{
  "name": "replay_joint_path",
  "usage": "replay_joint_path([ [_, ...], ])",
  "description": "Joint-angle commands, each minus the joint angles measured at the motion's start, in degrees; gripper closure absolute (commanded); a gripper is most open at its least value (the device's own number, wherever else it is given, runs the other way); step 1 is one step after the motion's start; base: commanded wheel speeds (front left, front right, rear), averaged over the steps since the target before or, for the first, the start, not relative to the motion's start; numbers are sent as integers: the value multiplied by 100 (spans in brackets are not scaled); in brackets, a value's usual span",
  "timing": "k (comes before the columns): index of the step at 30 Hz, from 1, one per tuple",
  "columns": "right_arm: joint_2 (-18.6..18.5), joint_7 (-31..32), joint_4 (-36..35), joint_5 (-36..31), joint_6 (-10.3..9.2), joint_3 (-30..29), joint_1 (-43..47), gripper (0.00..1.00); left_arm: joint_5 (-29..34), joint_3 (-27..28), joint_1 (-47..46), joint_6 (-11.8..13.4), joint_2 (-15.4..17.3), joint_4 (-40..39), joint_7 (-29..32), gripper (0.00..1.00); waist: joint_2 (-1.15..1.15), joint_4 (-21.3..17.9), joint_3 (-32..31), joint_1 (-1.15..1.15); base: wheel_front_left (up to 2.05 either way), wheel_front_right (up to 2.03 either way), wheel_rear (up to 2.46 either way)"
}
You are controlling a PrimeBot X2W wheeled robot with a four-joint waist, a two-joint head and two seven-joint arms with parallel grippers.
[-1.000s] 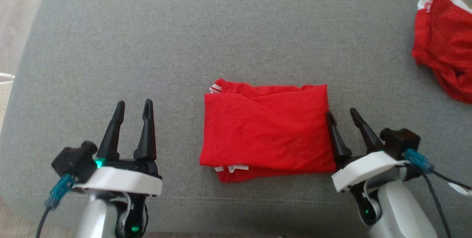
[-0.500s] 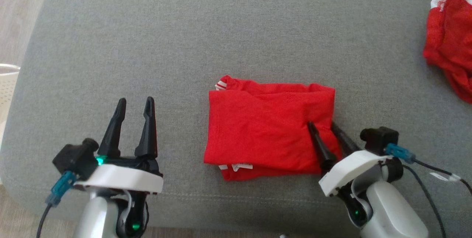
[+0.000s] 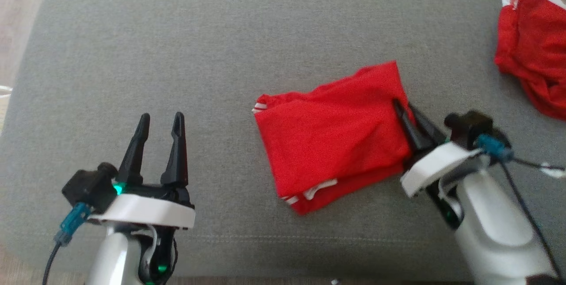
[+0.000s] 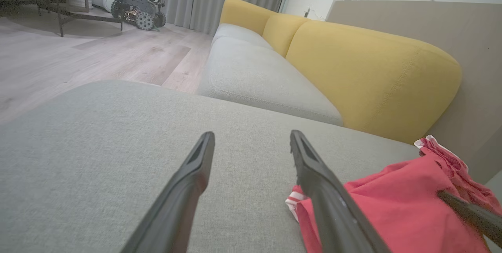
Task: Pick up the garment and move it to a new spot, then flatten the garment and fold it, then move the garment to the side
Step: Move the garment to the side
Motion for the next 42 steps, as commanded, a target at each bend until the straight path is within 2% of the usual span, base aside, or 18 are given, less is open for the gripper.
replay_joint_path([
  [1, -122, -84, -291, -153, 36, 92, -300, 100, 47, 201, -304, 13, 40, -253, -70, 0, 0, -77, 56, 0, 0, 0, 0],
  [4, -243, -65, -414, -252, 36, 138, -472, 100, 68, 191, -371, 10, 40, -288, -70, 0, 0, -152, 106, 0, 0, 0, 0],
  [10, -719, 163, -755, -323, 36, 280, -1054, 100, 188, 114, -656, -23, 40, -356, -70, 0, 0, -401, 337, 0, 0, 0, 0],
  [17, -1223, 464, -1027, -5, 36, 272, -1747, 100, 349, 54, -1072, -84, 40, -431, -70, 0, 0, -764, 824, 0, 0, 0, 0],
  [21, -1395, 519, -964, 225, 36, 4, -2124, 100, 494, 42, -1279, -126, 40, -400, -70, 0, 0, -988, 1095, 0, 0, 0, 0],
  [29, -1346, 543, -388, 400, 36, -1071, -2658, 100, 763, -13, -1637, -180, 79, -321, -70, 0, 0, -1402, 1538, 0, 0, 0, 0],
  [35, -1118, 605, 256, 57, 36, -1850, -2816, 100, 853, -297, -1900, -192, 232, -225, -70, 0, 0, -1630, 1714, 0, 0, 0, 0],
  [42, -769, 524, 669, -367, 36, -2377, -2960, 100, 801, -447, -1995, -194, 378, -212, -70, 0, 0, -1833, 1836, 0, 0, 0, 0],
])
